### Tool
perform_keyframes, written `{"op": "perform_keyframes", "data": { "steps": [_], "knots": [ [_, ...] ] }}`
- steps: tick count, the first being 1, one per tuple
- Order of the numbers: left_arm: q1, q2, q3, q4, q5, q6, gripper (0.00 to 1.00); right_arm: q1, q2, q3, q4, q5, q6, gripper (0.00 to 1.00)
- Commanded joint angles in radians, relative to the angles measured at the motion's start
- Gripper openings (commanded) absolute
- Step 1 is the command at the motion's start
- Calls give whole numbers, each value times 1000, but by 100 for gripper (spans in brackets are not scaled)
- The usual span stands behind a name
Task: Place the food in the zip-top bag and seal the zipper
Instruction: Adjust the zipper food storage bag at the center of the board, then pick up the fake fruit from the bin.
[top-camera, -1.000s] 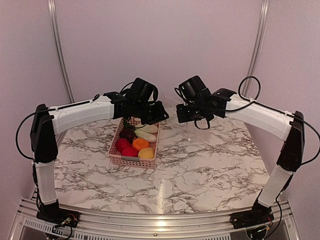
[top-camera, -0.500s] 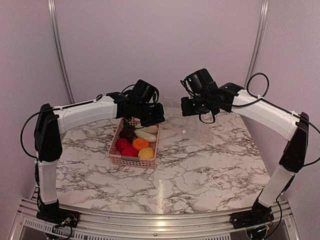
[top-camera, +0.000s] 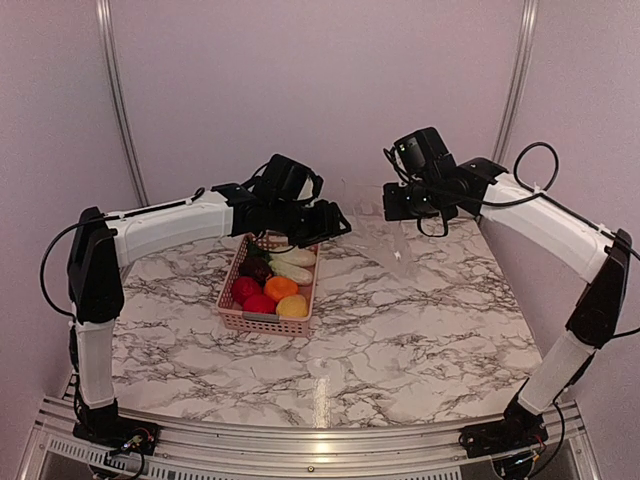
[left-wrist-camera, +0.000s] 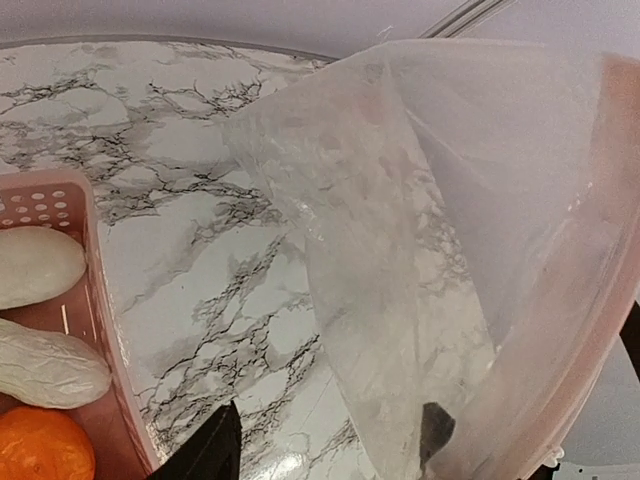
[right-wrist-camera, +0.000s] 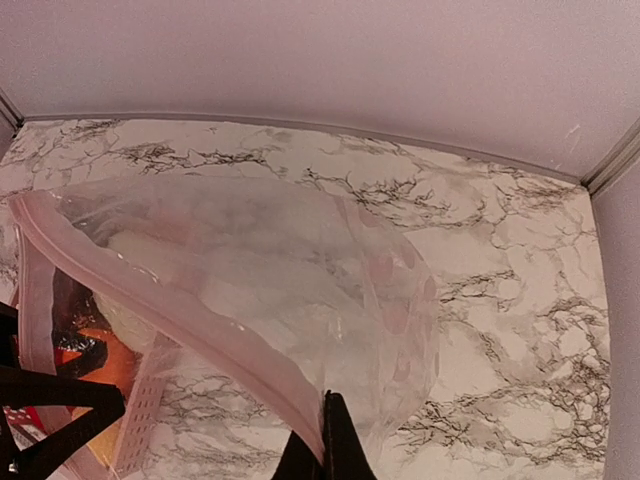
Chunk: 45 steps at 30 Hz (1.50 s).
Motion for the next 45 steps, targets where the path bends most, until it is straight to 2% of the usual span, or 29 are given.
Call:
{"op": "perform_keyframes", "data": {
  "steps": [1, 3, 10, 13, 17, 23, 25, 26, 29, 32, 35, 41, 44, 45],
  "knots": [
    [7, -88, -23, 38, 41, 123, 65, -19, 21, 2, -8, 5, -28, 0],
    [8, -135, -57, 15, 12, 156, 67, -54, 23, 2, -11, 4, -44, 0],
    [10, -300, -229, -62, -90, 197, 74, -314, -2, 61, -60, 29, -70, 0],
    [11, -335, -273, -146, -155, 214, 78, -355, -16, 123, -71, 93, -112, 0],
    [26, -360, -321, -260, -229, 224, 82, -352, -39, 105, -48, 32, -97, 0],
    [50, -342, -353, -357, -217, 220, 81, -268, -21, -143, 57, -199, -50, 0],
    [67, -335, -349, -376, -158, 213, 97, -232, -11, -216, 75, -254, -60, 0],
    [71, -337, -347, -378, -128, 210, 99, -214, -8, -238, 76, -278, -63, 0],
    [77, -339, -324, -401, -135, 207, 99, -182, -26, -289, 104, -325, -65, 0],
    [77, -303, -264, -488, -219, 223, 99, -180, -35, -299, 122, -360, -62, 0],
    [71, -266, -223, -566, -233, 291, 99, -180, -26, -292, 120, -406, -67, 0],
    [68, -326, -307, -524, -250, 251, 99, -179, -22, -300, 124, -447, -65, 0],
    [53, -364, -313, -561, -422, 171, 99, -178, -28, -304, 129, -464, -57, 0],
    [48, -345, -274, -670, -474, 143, 99, -178, -30, -302, 126, -466, -56, 0]
  ]
}}
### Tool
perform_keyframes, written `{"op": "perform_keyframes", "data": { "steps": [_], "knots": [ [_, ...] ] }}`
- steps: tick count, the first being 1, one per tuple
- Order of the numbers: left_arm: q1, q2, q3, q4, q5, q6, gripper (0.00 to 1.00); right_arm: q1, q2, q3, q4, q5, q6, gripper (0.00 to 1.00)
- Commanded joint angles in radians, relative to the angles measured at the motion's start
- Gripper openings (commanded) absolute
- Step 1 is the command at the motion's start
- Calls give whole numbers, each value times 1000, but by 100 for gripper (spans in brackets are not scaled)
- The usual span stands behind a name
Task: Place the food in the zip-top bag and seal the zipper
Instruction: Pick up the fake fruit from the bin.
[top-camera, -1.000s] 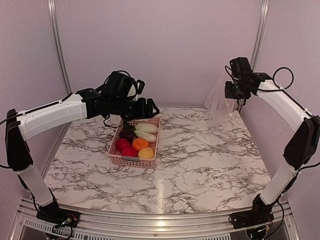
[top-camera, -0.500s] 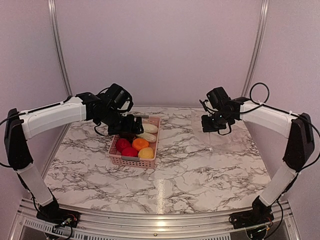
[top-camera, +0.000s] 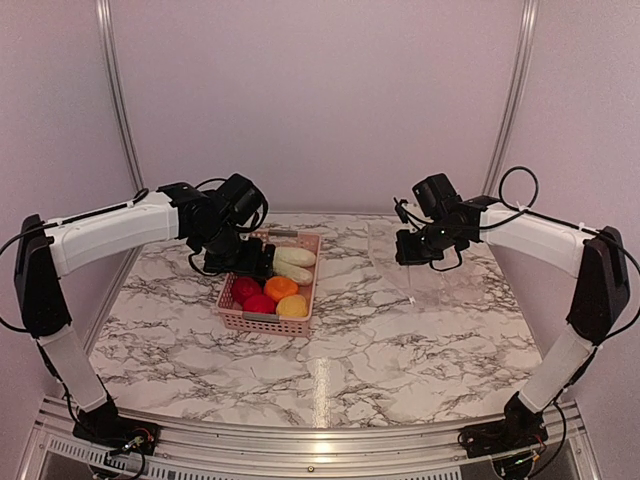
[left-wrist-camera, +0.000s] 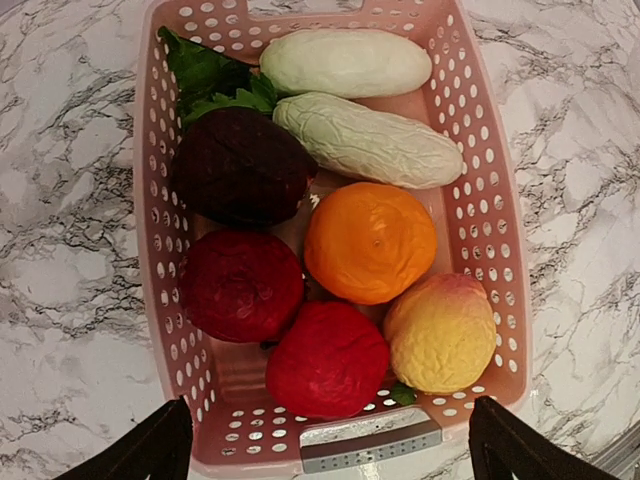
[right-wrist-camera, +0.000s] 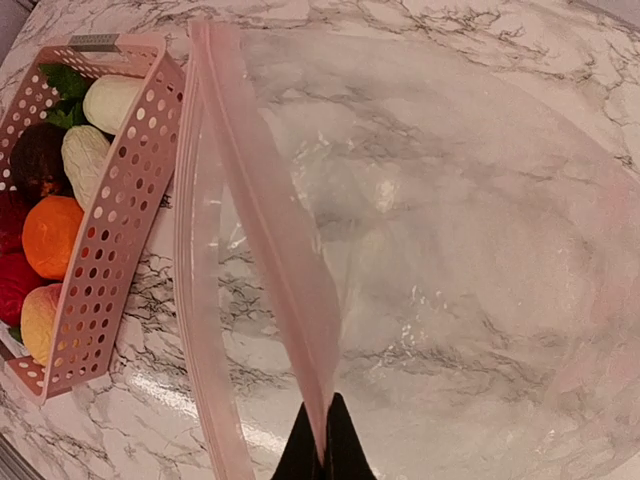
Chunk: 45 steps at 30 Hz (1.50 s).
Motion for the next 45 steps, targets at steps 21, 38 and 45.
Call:
{"op": "perform_keyframes", "data": {
  "steps": [21, 38, 45],
  "knots": [
    [-52, 154, 43, -56, -16, -48, 84, 2, -24, 47, 18, -51, -17, 0],
    [-49, 243, 36, -49, -5, -46, 76, 5, -16, 53, 14, -67, -12, 0],
    [-49, 263, 44, -50, -44, -33, 72, 8, -16, 55, 8, -66, -13, 0]
  ]
}}
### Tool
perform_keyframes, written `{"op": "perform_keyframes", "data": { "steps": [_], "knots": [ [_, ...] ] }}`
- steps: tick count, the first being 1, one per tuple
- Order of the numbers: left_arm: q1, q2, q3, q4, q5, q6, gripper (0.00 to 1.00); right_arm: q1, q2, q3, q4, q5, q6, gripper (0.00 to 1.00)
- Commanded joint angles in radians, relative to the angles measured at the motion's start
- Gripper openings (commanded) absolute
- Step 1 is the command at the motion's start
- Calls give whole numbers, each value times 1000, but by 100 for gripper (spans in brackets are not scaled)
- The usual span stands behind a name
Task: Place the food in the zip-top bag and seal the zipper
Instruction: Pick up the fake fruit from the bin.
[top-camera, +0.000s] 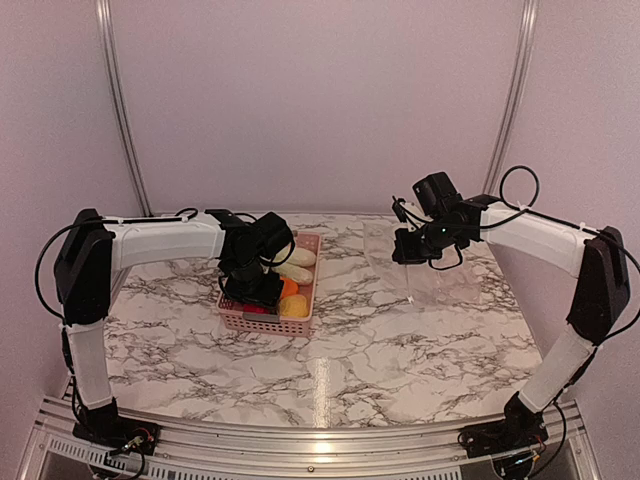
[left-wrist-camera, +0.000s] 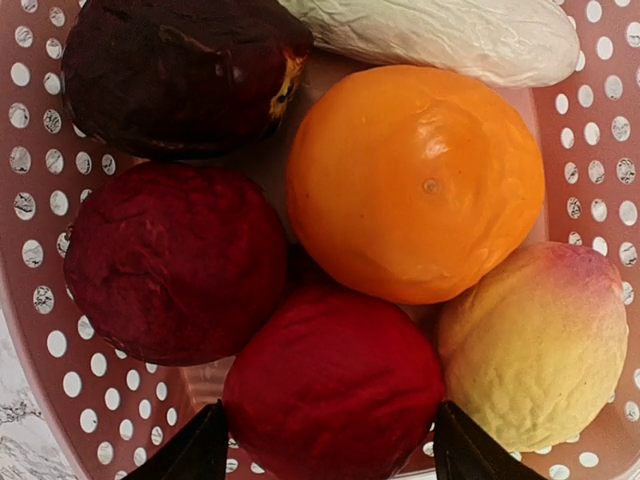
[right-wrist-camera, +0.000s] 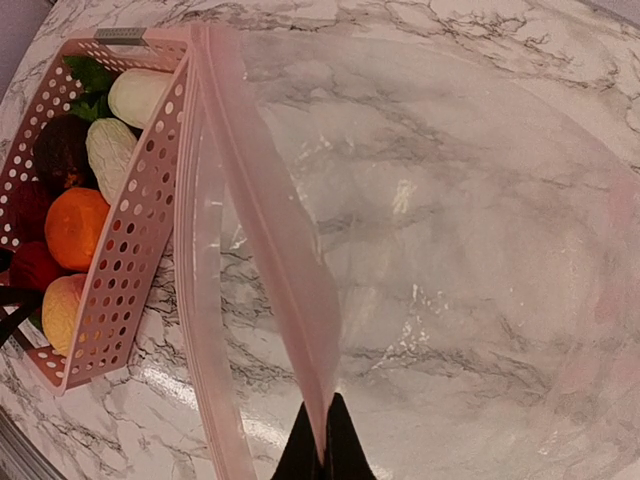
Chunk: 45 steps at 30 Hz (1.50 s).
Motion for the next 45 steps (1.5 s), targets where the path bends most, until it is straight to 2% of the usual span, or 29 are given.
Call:
{"op": "perform_keyframes", "data": {
  "steps": [1, 6, 11, 23, 28, 36, 40, 45],
  "knots": [
    [1, 39, 23, -7, -11, 6, 72, 7, -14, 46, 6, -6, 0, 0],
    [1, 55, 29, -15, -30, 6, 80, 8, -17, 40, 7, -9, 2, 0],
    [1, 72, 49, -31, -44, 6, 83, 9, -19, 36, 8, -13, 2, 0],
    [1, 22, 68, -42, -32, 17, 65, 12, -39, 45, -6, 2, -2, 0],
    [5, -20, 117, -82, -33, 16, 63, 12, -55, 66, -31, 27, -18, 0],
    [14, -44, 289, -111, 2, 0, 61, 12, -40, 121, -53, 37, -31, 0],
    [14, -63, 338, -48, 16, -20, 56, 16, -10, 168, -65, 35, -31, 0],
    [13, -114, 332, 119, 86, -52, 49, 35, 16, 208, -69, 21, -23, 0]
  ]
}}
